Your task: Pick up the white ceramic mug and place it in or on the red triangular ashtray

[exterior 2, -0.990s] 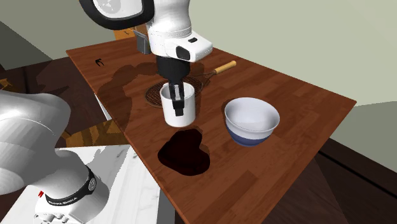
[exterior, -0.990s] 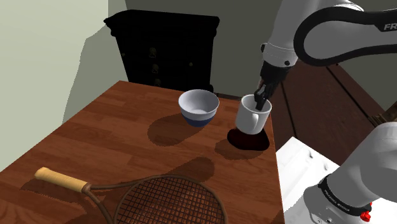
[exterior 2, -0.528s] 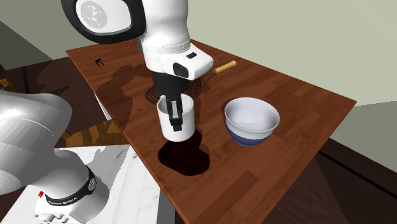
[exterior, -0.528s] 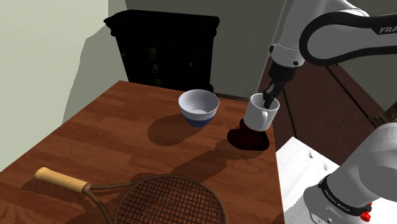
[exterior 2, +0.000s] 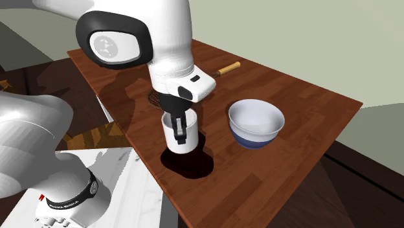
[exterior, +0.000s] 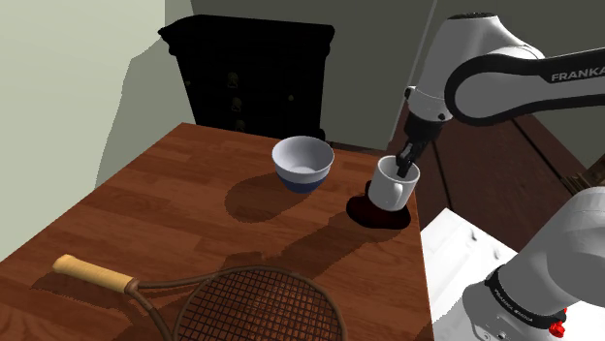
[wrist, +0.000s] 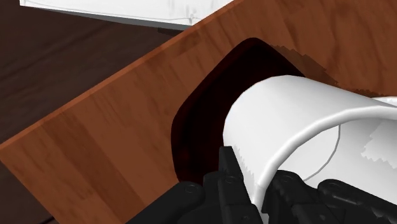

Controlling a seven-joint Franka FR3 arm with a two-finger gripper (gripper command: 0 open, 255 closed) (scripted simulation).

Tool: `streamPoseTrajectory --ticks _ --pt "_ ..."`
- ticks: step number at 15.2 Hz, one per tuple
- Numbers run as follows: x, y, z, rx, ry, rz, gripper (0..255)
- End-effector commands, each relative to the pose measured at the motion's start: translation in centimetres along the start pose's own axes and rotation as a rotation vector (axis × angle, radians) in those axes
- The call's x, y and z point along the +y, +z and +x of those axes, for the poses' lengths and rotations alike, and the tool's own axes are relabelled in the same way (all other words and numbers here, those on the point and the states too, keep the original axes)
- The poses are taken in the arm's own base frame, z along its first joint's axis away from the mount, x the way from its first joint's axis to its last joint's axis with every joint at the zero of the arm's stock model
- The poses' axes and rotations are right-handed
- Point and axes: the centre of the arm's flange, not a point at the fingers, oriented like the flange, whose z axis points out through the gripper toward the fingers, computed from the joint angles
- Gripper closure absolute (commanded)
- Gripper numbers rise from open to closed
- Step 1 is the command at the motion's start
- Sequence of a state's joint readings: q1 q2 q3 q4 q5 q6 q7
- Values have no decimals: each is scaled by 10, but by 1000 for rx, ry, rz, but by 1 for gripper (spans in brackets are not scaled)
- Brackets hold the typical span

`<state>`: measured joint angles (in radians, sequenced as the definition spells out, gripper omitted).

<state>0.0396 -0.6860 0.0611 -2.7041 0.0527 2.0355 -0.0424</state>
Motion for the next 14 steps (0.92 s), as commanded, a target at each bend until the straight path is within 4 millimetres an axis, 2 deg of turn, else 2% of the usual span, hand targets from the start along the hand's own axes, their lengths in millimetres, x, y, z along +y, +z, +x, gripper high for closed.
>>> streamPoseTrajectory --ticks 1,6,13,14 --pt "0 10 0 1 0 0 255" --pt "1 34 0 1 0 0 255" --pt "1 34 0 1 0 0 255" --pt "1 34 0 1 0 0 0"
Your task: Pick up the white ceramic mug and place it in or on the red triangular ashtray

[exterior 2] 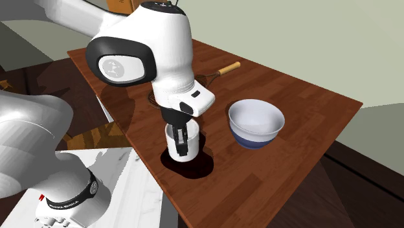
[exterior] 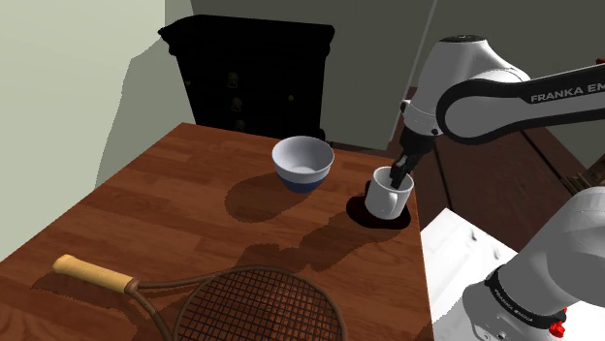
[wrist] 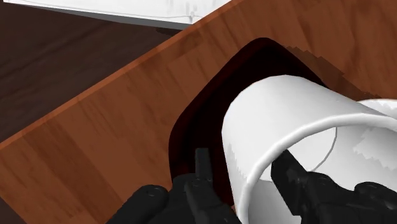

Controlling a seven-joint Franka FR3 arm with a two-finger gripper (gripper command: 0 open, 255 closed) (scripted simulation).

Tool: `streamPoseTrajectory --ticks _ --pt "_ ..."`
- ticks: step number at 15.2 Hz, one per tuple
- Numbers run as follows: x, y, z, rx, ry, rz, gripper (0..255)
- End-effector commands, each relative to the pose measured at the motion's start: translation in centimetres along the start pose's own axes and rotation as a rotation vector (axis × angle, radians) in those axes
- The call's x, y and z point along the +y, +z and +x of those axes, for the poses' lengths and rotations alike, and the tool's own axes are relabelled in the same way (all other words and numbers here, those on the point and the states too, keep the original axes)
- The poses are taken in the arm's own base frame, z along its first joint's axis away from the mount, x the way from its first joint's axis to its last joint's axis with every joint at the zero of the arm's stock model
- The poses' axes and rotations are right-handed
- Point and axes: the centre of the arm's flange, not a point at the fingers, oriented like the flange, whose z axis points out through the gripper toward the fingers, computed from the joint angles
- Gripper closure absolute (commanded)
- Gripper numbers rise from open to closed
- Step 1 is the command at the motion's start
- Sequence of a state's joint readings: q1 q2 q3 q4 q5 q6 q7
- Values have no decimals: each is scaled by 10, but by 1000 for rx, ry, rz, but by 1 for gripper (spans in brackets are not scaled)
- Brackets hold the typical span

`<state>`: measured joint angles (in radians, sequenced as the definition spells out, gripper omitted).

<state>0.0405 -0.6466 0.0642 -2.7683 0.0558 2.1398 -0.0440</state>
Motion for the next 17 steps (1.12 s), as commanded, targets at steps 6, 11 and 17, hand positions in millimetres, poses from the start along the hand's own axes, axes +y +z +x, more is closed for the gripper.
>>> streamPoseTrajectory --ticks 6,11,17 --pt "0 -13 0 0 0 0 0" --pt "0 -50 0 0 0 0 0" --pt "0 -50 0 0 0 0 0"
